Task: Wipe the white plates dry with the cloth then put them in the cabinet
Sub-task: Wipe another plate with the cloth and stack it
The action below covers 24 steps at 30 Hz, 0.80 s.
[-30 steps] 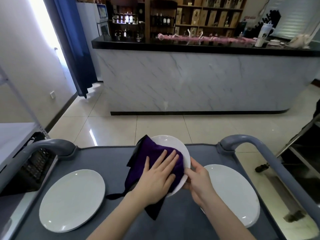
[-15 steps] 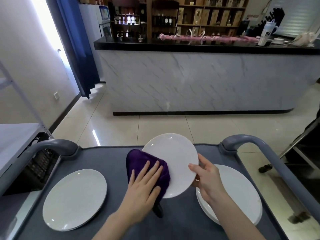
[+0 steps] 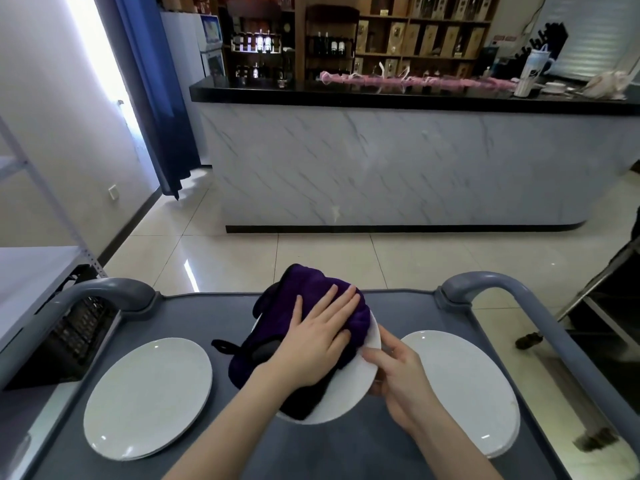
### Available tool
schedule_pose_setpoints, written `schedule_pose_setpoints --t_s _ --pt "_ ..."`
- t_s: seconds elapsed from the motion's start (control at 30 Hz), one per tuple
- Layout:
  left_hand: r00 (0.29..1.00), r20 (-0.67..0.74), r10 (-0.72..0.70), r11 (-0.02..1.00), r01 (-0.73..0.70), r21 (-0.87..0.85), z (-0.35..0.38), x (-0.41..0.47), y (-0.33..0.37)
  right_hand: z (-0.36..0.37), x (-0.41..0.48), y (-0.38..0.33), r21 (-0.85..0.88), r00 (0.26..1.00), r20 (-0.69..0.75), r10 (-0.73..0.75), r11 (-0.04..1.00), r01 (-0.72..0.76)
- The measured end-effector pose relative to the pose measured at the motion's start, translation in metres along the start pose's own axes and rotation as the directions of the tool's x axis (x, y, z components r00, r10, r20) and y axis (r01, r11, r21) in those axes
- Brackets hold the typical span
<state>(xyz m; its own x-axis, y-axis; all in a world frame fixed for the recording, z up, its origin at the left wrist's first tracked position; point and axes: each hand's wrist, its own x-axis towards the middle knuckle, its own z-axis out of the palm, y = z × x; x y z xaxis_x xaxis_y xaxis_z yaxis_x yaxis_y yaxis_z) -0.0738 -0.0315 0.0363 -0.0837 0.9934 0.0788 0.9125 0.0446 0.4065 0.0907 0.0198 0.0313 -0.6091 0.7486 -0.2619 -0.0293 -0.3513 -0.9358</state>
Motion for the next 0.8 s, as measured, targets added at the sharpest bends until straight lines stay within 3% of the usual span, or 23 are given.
schedule_pose_setpoints --t_s 0.13,0.27,0.47,0.67,0.8 --pt "0.997 -0.075 -0.011 1.000 0.013 0.026 0.008 -0.002 -0.006 -0.009 -0.004 -0.001 -0.039 1.000 0.007 -0.027 0.999 0.027" --pt "0.973 -0.152 -0.176 0.982 0.184 0.039 0.017 -0.011 -0.026 -0.017 -0.008 -0.004 -0.051 0.999 0.008 -0.042 0.998 0.042" --pt "0.953 -0.207 -0.220 0.970 0.191 -0.149 0.036 -0.052 -0.046 -0.027 -0.002 -0.009 -0.070 0.995 -0.055 -0.079 0.995 0.075" --pt "0.957 -0.061 -0.282 0.860 0.224 -0.458 0.054 -0.078 -0.047 -0.031 0.009 -0.009 -0.097 0.988 -0.119 -0.101 0.991 0.089" --pt "0.953 0.016 -0.303 0.869 0.284 -0.405 0.058 -0.090 -0.056 -0.028 0.014 -0.006 -0.147 0.984 -0.132 -0.117 0.984 0.097"
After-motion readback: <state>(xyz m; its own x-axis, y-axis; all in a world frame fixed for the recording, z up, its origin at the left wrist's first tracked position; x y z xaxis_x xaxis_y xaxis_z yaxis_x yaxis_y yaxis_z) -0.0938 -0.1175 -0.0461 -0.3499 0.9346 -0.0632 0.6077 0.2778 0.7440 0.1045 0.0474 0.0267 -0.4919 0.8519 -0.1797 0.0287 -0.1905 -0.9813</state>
